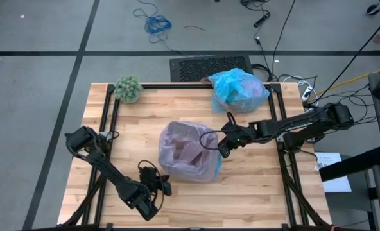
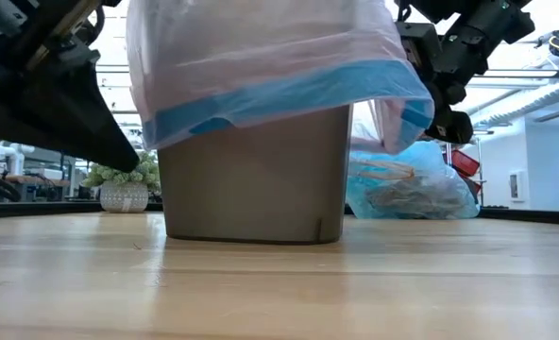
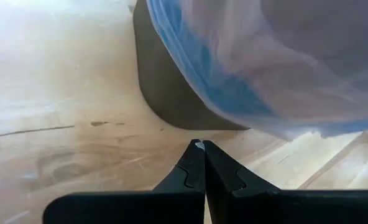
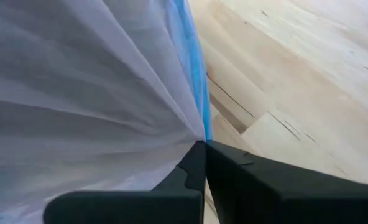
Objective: Place trash/remove bag and relplace
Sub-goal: Insert the pink trash bag into the trash bin
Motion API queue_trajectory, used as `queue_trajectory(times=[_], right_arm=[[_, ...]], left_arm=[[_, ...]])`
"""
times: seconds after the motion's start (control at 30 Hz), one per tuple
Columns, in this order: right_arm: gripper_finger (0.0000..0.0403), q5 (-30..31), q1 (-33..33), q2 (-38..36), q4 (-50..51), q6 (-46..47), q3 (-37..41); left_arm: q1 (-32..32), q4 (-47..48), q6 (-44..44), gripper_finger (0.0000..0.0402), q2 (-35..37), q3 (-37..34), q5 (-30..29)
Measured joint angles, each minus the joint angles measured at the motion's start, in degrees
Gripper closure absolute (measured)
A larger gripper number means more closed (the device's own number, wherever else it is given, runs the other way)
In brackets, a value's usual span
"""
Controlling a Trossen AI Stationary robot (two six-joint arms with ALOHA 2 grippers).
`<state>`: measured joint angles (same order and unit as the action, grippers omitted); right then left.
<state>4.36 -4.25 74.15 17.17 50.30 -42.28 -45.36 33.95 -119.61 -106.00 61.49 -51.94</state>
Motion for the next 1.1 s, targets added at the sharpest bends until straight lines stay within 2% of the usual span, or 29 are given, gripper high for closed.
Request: queue_trajectory(times=[0.17,0.3,0.67,0.8,0.87,0.93,1.0,1.1], right_arm=[[0.0399,0.82,0.00,0.00,0.36,0.17,0.00],[0.0366,1.49,0.00,0.00,0.59,0.33,0.00],[0.0172,1.50,0.42,-2.88,2.83,-2.74,0.00],[0.0130,1.44,0.95,-7.30,5.71,-5.20,-0.04],[0.0128,1.42,0.98,-10.24,7.73,-6.18,-0.04],[0.0143,1.21,0.73,-13.15,8.65,-6.59,-0.07],[0.0179,0.57,-0.06,-15.78,8.28,-6.57,-0.10],[0.0264,0.24,-1.57,-18.86,7.90,-6.48,-0.42]], left_arm=[[0.30,-0.62,0.11,0.0402,-0.54,0.00,0.28],[0.76,-0.50,1.56,0.0402,-0.54,0.00,0.84],[2.05,-0.68,3.92,0.0402,-0.53,0.00,3.46],[2.43,-1.11,5.01,0.0402,-0.54,0.00,4.00],[2.60,-1.15,5.07,0.0402,-0.54,0.00,4.03],[2.82,-1.35,5.24,0.0402,-0.54,0.00,4.04],[3.31,-2.59,7.44,0.0402,-0.54,0.00,4.55],[4.69,-5.94,12.82,0.0402,-0.54,0.00,6.36]])
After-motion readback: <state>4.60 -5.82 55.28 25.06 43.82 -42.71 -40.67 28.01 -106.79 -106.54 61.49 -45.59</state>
